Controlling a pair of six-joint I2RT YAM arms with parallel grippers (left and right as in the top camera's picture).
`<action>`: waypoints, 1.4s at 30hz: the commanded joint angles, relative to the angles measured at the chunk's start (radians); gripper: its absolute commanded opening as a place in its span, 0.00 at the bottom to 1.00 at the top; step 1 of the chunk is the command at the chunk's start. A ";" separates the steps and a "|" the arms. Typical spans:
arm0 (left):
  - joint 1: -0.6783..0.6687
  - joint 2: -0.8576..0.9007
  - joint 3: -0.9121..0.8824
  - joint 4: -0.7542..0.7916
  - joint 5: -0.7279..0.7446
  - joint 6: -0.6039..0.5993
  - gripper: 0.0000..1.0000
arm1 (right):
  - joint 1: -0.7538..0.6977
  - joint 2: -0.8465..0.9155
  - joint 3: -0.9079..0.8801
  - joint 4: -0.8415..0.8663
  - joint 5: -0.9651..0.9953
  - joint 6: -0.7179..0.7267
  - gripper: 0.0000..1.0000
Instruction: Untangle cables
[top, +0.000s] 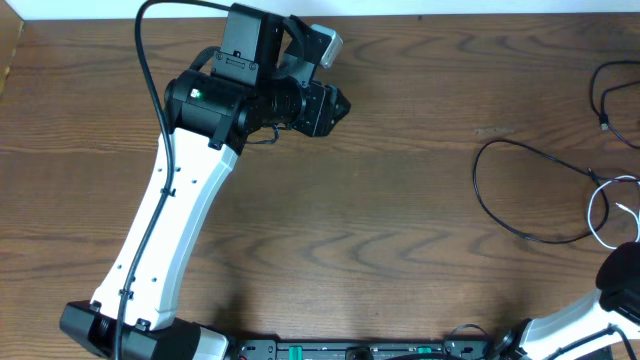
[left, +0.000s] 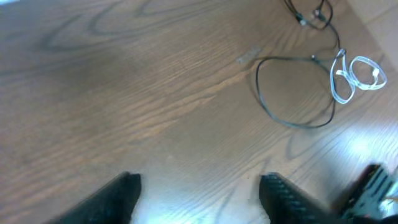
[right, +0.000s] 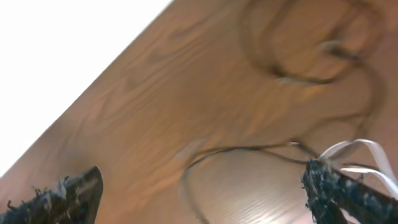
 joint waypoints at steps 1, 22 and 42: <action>0.003 -0.003 0.004 -0.004 -0.010 0.004 0.85 | 0.056 -0.069 0.006 -0.059 -0.219 -0.180 0.99; 0.003 -0.003 0.004 -0.012 -0.010 0.004 0.98 | 0.350 -0.380 0.005 -0.381 -0.141 -0.306 0.99; 0.003 -0.003 0.004 -0.012 -0.010 0.004 0.98 | 0.384 -0.502 -0.026 -0.237 0.264 -0.333 0.99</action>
